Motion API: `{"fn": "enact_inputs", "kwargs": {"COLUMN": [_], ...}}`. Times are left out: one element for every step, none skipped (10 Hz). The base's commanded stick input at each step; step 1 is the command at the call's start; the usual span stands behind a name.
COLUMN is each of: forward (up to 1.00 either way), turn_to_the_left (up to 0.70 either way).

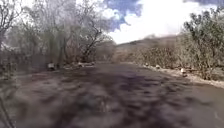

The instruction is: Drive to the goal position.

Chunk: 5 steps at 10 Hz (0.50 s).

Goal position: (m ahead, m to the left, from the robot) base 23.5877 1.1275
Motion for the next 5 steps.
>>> {"fn": "enact_inputs", "kwargs": {"forward": [0.70,0.70,0.70,0.70,0.70], "turn_to_the_left": [0.00,0.00,0.00,0.00,0.00]}}
